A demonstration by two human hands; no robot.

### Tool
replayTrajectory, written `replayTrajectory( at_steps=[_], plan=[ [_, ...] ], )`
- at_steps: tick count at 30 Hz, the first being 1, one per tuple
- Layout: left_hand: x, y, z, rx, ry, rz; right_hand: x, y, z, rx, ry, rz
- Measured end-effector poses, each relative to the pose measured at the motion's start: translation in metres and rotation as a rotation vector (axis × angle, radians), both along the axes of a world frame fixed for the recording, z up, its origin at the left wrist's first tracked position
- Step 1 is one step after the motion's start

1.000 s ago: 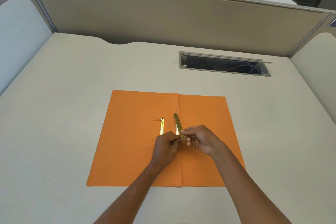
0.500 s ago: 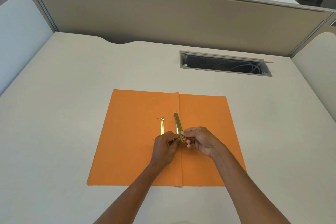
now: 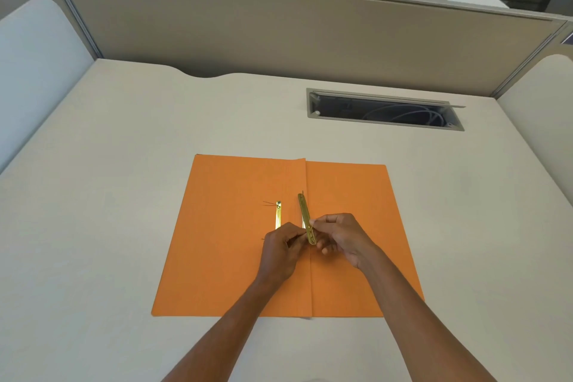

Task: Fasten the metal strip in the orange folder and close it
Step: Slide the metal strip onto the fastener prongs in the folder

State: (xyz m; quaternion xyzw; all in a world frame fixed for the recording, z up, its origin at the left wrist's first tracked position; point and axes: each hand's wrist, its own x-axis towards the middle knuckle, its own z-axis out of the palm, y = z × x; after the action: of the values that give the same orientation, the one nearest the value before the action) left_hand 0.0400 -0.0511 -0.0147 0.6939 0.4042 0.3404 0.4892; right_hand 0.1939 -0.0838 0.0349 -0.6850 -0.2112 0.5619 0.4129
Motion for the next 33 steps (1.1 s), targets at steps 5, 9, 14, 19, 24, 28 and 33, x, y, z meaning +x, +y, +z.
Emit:
replayTrajectory(
  at_steps=[5,9,14,19,24,28,33],
  plan=[
    [0.000,0.000,0.002,0.010,0.005,0.005,0.000,0.003,0.001,0.003,-0.034,0.027],
    [0.000,0.000,0.004,0.060,0.008,0.004,-0.002,0.003,-0.003,-0.001,-0.033,0.028],
    [-0.002,-0.005,0.004,0.149,-0.010,0.066,-0.004,0.001,-0.009,-0.001,-0.025,0.036],
    [-0.004,-0.005,0.008,0.145,-0.005,0.140,-0.007,0.002,-0.013,-0.018,-0.129,0.061],
    [-0.003,-0.005,0.009,0.123,0.016,0.113,-0.014,0.003,-0.015,-0.019,-0.215,0.059],
    [-0.003,-0.005,0.006,0.115,0.059,0.091,-0.014,0.003,-0.014,-0.021,-0.300,0.056],
    [0.000,-0.008,0.004,0.169,0.122,0.029,-0.012,0.007,-0.011,-0.058,-0.326,0.080]
  ],
)
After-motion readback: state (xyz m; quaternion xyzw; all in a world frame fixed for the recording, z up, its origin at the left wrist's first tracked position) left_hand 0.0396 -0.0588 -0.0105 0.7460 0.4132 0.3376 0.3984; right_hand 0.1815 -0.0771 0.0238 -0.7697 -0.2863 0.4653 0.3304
